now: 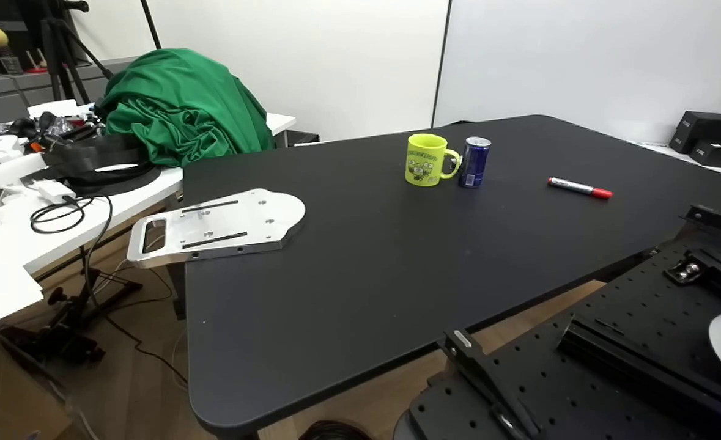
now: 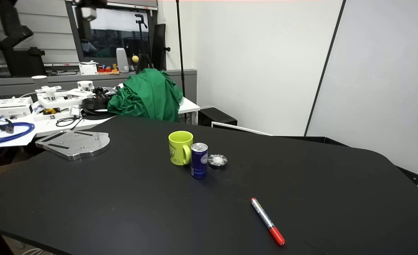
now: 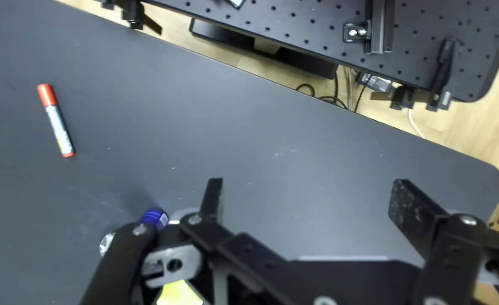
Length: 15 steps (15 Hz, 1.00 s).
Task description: Pick up the marker and put it in the cup
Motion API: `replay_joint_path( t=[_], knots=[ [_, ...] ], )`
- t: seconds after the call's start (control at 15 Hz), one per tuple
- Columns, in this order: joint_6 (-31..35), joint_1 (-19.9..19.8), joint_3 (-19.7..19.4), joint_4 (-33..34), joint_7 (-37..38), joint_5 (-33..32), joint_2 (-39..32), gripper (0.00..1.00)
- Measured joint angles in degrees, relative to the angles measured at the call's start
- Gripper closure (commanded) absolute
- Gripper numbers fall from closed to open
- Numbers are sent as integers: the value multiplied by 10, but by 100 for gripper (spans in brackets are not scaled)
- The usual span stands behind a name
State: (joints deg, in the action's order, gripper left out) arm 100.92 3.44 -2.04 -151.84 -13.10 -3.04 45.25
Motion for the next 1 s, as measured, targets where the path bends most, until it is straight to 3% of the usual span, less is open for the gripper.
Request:
replay_joint_path(
  t=[0.4, 1.0],
  knots=[
    [-1, -32, -102, 79, -163, -104, -28, 0],
    [-35, -54, -218, 255, -336, -87, -125, 0]
  ],
)
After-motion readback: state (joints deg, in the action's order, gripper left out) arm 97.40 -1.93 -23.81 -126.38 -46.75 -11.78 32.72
